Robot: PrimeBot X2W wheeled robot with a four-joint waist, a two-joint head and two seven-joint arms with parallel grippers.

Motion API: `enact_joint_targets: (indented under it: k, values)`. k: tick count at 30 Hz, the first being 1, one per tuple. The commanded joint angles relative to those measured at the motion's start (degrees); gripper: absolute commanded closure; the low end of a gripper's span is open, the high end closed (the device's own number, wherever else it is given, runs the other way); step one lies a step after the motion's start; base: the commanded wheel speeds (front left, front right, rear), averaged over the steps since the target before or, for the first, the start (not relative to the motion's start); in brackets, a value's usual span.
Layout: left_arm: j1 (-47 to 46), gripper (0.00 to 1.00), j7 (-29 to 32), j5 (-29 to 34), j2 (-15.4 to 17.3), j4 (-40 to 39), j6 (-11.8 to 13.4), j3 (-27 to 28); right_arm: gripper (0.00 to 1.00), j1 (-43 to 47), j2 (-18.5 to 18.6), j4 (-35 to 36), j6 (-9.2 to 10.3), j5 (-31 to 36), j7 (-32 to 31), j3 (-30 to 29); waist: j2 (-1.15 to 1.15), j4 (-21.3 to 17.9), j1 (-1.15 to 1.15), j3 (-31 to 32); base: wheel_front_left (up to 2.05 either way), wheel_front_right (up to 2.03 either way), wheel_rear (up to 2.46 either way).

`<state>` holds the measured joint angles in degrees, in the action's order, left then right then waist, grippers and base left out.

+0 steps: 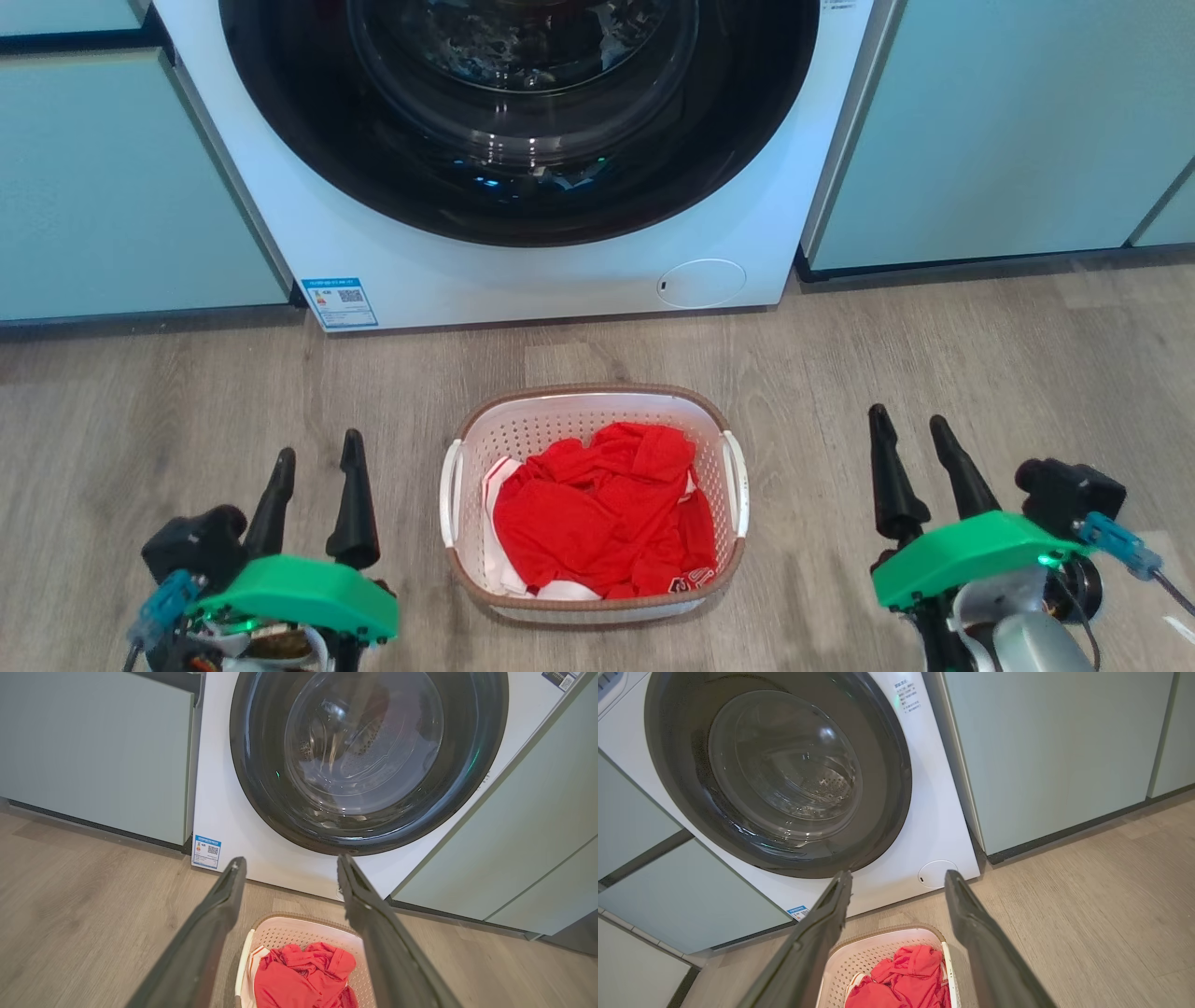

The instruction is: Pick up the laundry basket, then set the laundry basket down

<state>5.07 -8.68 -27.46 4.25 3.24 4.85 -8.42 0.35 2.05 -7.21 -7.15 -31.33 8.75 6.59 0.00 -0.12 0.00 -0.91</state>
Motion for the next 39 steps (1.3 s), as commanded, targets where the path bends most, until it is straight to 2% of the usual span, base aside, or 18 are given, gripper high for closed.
enact_joint_targets:
  k: [1, 32, 39]
  values:
    - [-1.4, 0.0, -1.0, 2.2, 0.8, -2.5, 0.5, 1.3, 0.0, -2.7, 0.6, 2.6, -0.25, 2.2, 0.9, 1.5, 0.0, 0.0, 0.0, 0.0, 0.0, 0.0, 0.0]
    - [1.1, 0.0, -6.3, 23.8, -0.5, -3.7, 1.1, 0.5, 0.0, -2.3, 0.8, 5.4, -0.34, 23.5, 6.2, 6.4, 0.0, 0.0, 0.0, 0.3, 0.0, 0.0, 0.0]
    - [1.4, 0.0, -6.3, 23.7, -0.7, -3.3, 0.7, 0.8, 0.0, -2.1, 0.8, 5.4, -0.34, 23.6, 6.2, 6.3, 0.0, 0.0, 0.0, 0.5, 0.0, 0.0, 0.0]
